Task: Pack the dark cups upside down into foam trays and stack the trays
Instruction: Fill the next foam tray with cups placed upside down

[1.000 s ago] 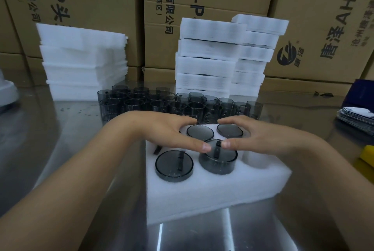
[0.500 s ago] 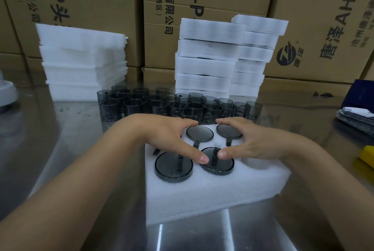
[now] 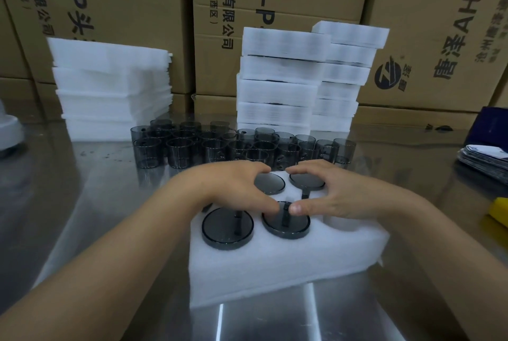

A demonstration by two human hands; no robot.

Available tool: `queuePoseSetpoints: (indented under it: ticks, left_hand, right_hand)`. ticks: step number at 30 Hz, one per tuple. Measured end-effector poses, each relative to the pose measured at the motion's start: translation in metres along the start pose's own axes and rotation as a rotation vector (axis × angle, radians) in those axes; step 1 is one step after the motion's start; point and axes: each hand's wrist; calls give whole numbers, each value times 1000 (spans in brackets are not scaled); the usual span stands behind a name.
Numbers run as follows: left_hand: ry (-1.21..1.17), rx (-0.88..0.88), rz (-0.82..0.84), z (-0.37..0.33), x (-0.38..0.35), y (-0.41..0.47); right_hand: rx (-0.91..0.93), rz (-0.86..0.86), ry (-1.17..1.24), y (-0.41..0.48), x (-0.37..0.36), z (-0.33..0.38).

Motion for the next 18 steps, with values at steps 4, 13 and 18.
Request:
queuePoseSetpoints:
  ticks: [4,13,18]
  left_hand:
    - [3,6,67,15,14,-4]
    - [171,187,-742,71,21,20]
    - [77,246,-542,110,16,28]
  right_hand:
    - [16,-72,64,5,-9,4]
    - [3,-150,53,8,-17,9]
    - [1,-134,53,8,-18,9]
Point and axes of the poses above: each hand's wrist, its own y-axis towards the middle knuckle, its own x-axis out of the back of the hand, z = x × y, and after that the axes turned 4 degrees about -y, right-handed
